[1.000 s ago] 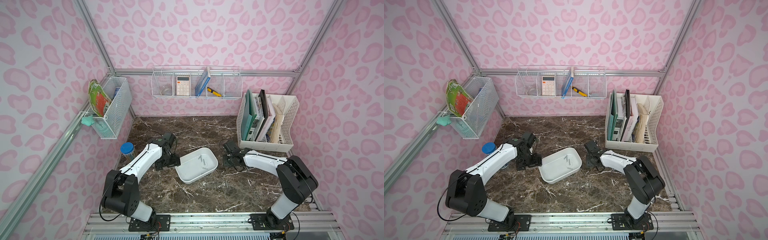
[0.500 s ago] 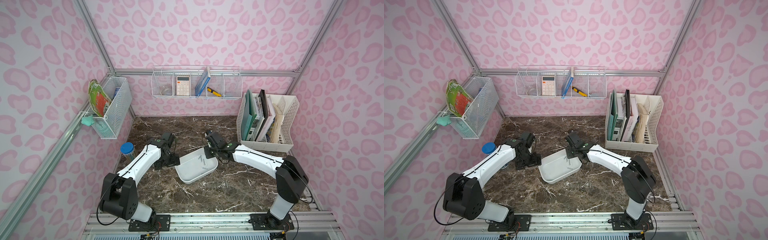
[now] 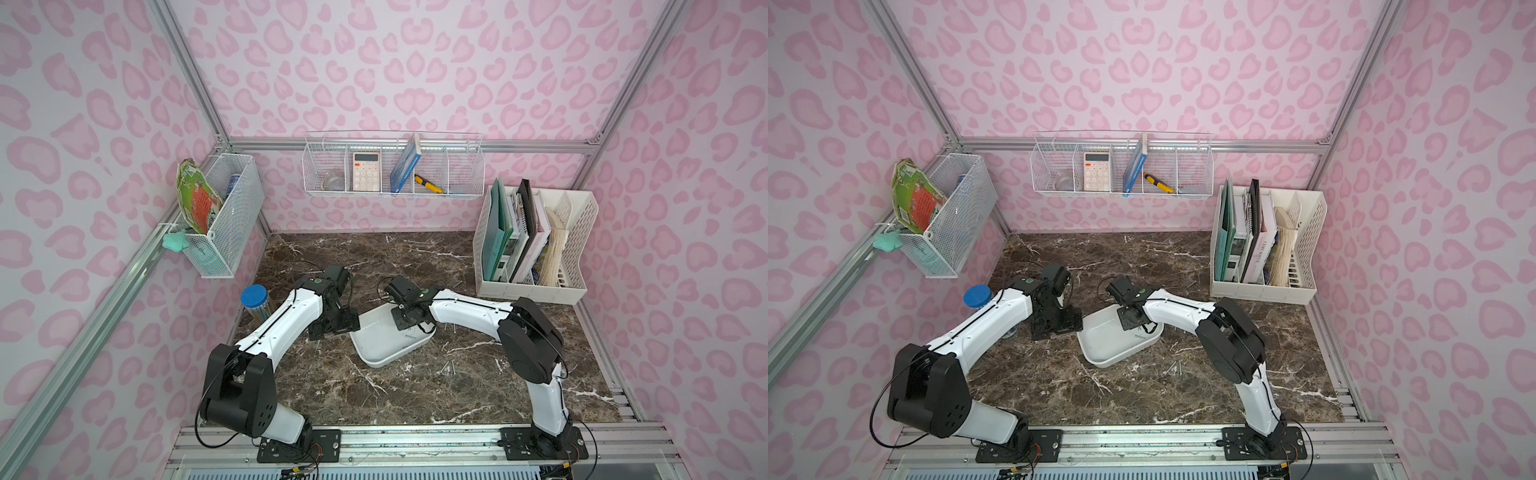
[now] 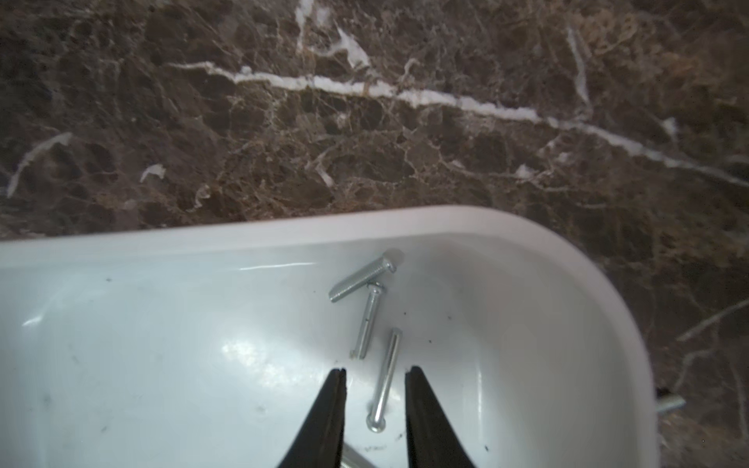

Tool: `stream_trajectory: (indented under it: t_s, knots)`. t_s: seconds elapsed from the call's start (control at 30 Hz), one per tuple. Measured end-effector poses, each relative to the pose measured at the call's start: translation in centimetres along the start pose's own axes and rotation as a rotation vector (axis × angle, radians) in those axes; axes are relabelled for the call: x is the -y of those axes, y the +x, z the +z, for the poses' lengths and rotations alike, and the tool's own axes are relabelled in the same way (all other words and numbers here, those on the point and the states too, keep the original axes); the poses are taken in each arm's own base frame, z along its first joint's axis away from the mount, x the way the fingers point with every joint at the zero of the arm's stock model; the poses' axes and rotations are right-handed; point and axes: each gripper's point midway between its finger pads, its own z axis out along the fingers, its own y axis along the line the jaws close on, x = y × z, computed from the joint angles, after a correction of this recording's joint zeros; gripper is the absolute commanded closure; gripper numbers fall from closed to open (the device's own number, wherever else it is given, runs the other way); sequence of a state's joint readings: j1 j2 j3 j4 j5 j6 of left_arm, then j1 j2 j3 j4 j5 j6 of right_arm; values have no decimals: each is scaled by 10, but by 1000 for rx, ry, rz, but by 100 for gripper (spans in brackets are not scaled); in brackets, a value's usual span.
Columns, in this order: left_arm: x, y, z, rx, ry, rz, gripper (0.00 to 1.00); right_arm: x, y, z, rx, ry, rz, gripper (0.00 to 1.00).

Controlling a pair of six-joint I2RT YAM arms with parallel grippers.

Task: Take out the screws from the storage box
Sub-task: Pick up the screw from the storage box.

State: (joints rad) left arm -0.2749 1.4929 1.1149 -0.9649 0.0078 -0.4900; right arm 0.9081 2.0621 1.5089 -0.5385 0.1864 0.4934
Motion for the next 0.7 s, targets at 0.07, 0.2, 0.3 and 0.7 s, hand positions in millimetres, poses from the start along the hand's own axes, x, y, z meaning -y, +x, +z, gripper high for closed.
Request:
stream_trajectory:
  t_s: [0.07,0.2,0.3,0.7]
  knots:
    - [0,0,0,0,0,0,7,3,5,6,-20,12,3,75]
    - [0,0,0,-1,3,0,7,9,8,9,-33,28,15,77]
    - [1,0,1,-5,2,0,7,11,12,13,-42,33,29,78]
    - [0,1,5,-16,-6,0,7,8,7,26,-23,15,60,84]
